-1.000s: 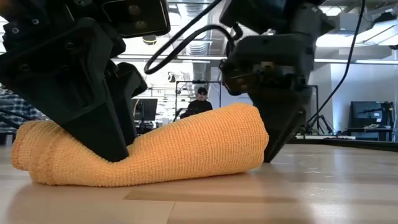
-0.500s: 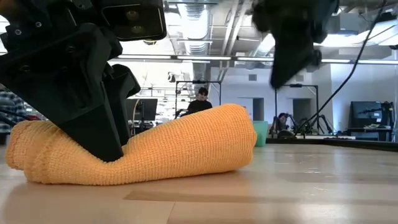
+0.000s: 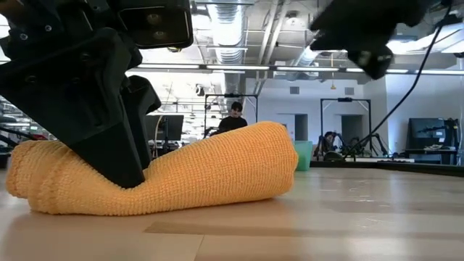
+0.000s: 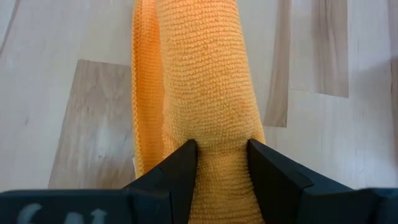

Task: Roll microfiber towels into tight, uniform cylinder then place into a basket
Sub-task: Roll the yellow microfiber towel

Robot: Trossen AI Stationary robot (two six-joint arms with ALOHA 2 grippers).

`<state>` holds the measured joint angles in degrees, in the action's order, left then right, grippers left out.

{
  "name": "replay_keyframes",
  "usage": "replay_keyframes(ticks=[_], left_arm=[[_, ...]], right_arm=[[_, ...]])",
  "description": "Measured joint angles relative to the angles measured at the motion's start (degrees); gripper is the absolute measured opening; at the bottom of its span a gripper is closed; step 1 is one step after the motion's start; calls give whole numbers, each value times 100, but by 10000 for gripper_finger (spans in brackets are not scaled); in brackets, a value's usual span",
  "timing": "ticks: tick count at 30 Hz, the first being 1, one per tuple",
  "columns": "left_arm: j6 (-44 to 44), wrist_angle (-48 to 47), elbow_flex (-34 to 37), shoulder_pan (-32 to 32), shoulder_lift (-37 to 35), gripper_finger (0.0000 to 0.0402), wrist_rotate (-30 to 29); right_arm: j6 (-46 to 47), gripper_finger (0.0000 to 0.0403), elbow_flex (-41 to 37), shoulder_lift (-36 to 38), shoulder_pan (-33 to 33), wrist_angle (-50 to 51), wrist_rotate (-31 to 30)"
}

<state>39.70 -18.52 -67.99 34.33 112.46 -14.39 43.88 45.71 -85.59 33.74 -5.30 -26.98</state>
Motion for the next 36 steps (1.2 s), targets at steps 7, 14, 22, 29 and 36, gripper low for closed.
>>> replay_keyframes(ticks=[7, 14, 22, 29, 36], left_arm=[[189, -30, 4, -1, 4, 138, -265], [-76, -45, 11, -38, 11, 138, -582], [-343, -78, 11, -138, 11, 138, -547], [-390, -153, 4, -197, 9, 138, -546], [-824, -166, 4, -225, 9, 138, -545]], right_arm=[[-568, 118, -36, -1036, -236, -2105, 986], [-232, 70, 337, -1951, -613, -2438, 1917], [-184, 17, 633, -2362, -825, -2416, 2566], [-79, 5, 657, -2360, -876, -2004, 2525], [225, 12, 658, -2363, -957, -1391, 2074]])
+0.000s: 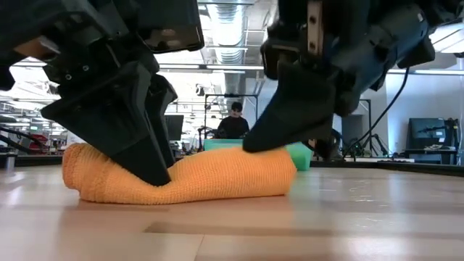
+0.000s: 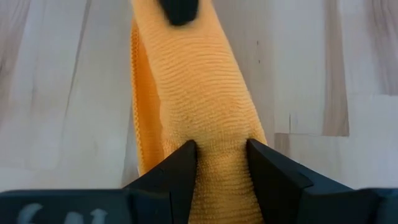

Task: Roll microfiber towels into tight, uniform cylinder then place into a basket
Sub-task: Roll the yellow microfiber towel

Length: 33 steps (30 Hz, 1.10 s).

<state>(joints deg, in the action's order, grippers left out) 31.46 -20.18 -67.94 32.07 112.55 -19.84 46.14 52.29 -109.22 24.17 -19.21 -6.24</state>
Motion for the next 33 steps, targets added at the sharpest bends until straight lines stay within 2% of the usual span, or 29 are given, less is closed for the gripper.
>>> replay_keyframes(ticks=[7, 14, 33], left_arm=[[-274, -11, -2, -89, -4, 138, 64], [-263, -66, -4, -160, -7, 138, 70], [-43, -231, -11, -161, -7, 141, -19]], right_arm=[[519, 8, 26, -350, -38, -5, 14], [726, 7, 39, -332, -38, 396, -8], [744, 9, 17, -351, -27, 412, -198]])
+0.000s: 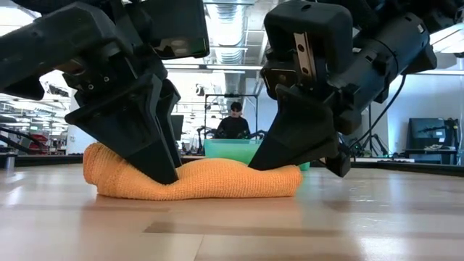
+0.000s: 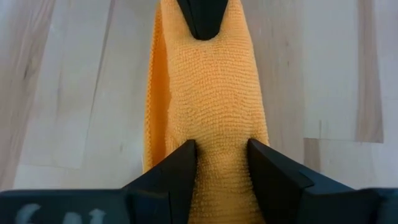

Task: Roll microfiber towels into tight, uniform cylinder then place into a basket
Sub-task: Roll the yellow microfiber towel

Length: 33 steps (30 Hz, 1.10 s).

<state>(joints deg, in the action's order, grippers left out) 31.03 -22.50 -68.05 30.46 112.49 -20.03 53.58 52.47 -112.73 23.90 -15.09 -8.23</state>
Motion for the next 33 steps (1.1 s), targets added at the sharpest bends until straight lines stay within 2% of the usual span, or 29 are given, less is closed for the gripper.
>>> replay_keyframes(ticks=[11, 19, 24, 29, 33], left_arm=[[-63, -115, 9, -40, 2, 212, -274], [-10, -690, -540, 35, -49, 217, -337], [5, -1110, -915, 285, -312, 217, -900], [-29, -716, -909, 550, -378, 217, -1657], [-23, 73, -615, 551, -199, 217, -1690]], right_arm=[[0, 10, -3, 0, 0, 0, -17], [0, 12, -4, 0, -4, 4, -15], [0, 12, -7, 0, -4, -1, -13], [-1, 12, -9, 0, -4, -11, -11], [0, 12, -9, 0, -1, -13, -5]])
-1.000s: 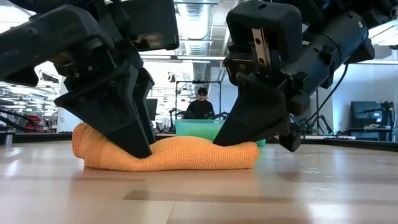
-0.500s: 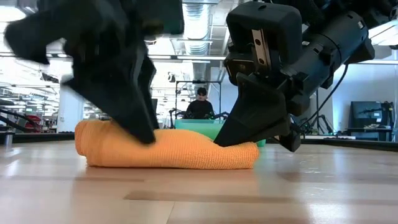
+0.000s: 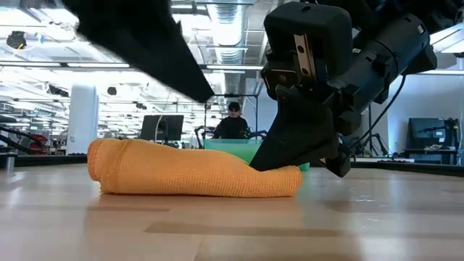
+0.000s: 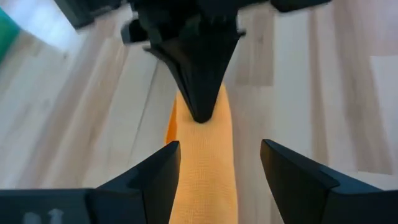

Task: Roll microfiber towels into tight, uniform cylinder then place into a basket
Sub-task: Roll the yellow microfiber towel

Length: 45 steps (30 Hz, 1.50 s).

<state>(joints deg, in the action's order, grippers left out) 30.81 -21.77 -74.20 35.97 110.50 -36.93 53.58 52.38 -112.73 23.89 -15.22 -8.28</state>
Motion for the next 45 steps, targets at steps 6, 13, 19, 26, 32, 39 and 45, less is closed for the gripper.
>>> replay_keyframes(ticks=[6, 13, 19, 26, 32, 39, 45], left_arm=[[239, 205, 259, -151, 125, 217, -383], [573, 307, 676, -354, 123, 217, -187], [901, 601, 1106, -372, 109, 217, 14], [1027, 756, 1287, -339, 85, 217, 283], [706, 85, 1098, -302, -294, 217, 383], [969, -439, 1023, -49, -747, 217, 18], [1627, -297, 1075, 334, -570, 217, -321]], right_arm=[[0, 12, 0, 0, -1, -2, 5], [0, 12, 0, -2, 1, -4, 3], [-1, 12, 0, -2, 1, -5, 3], [0, 12, 0, -2, 1, -9, -56], [1, 12, -2, -4, 3, -24, -65], [0, 12, -2, -4, 3, -24, -76], [0, 12, -9, -4, 3, -48, -78]])
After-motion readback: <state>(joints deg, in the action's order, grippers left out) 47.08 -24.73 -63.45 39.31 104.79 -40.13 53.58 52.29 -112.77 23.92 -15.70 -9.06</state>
